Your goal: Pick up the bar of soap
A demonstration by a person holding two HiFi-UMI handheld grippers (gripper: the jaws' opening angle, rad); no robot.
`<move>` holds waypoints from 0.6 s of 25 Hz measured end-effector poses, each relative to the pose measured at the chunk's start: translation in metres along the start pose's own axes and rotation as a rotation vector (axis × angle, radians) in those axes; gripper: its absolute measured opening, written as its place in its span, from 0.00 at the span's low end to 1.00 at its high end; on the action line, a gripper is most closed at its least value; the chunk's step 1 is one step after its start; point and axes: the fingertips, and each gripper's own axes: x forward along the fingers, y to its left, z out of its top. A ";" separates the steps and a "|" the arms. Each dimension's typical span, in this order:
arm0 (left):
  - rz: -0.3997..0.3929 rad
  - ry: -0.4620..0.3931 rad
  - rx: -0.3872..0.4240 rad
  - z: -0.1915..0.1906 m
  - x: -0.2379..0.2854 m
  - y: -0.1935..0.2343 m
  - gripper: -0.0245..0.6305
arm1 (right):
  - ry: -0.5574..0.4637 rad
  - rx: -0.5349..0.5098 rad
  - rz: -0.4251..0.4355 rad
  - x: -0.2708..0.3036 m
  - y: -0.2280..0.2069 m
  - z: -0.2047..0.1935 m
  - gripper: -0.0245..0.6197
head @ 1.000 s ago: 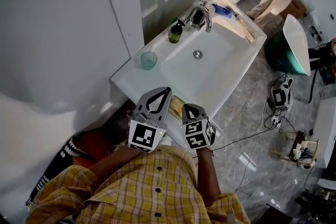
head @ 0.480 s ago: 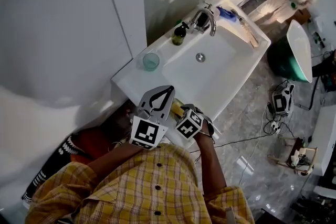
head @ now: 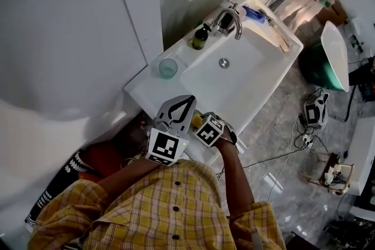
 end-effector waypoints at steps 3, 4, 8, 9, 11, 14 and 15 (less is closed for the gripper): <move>-0.011 0.008 0.006 -0.004 0.004 -0.004 0.05 | 0.016 -0.001 0.016 0.008 -0.004 -0.002 0.38; -0.015 0.012 0.003 -0.007 0.005 -0.006 0.05 | 0.022 0.001 0.022 0.010 -0.004 -0.003 0.38; -0.019 0.016 -0.001 -0.009 0.007 -0.007 0.05 | 0.053 0.010 0.018 0.016 -0.007 -0.008 0.38; -0.018 0.017 0.000 -0.009 0.007 -0.007 0.05 | 0.058 0.012 0.018 0.018 -0.007 -0.009 0.38; -0.019 0.021 0.000 -0.010 0.007 -0.007 0.05 | 0.071 0.017 0.028 0.022 -0.007 -0.013 0.38; -0.024 0.022 0.002 -0.010 0.010 -0.010 0.05 | 0.092 0.017 0.037 0.029 -0.008 -0.018 0.38; -0.025 0.023 0.004 -0.010 0.011 -0.010 0.05 | 0.095 0.011 0.028 0.031 -0.009 -0.019 0.38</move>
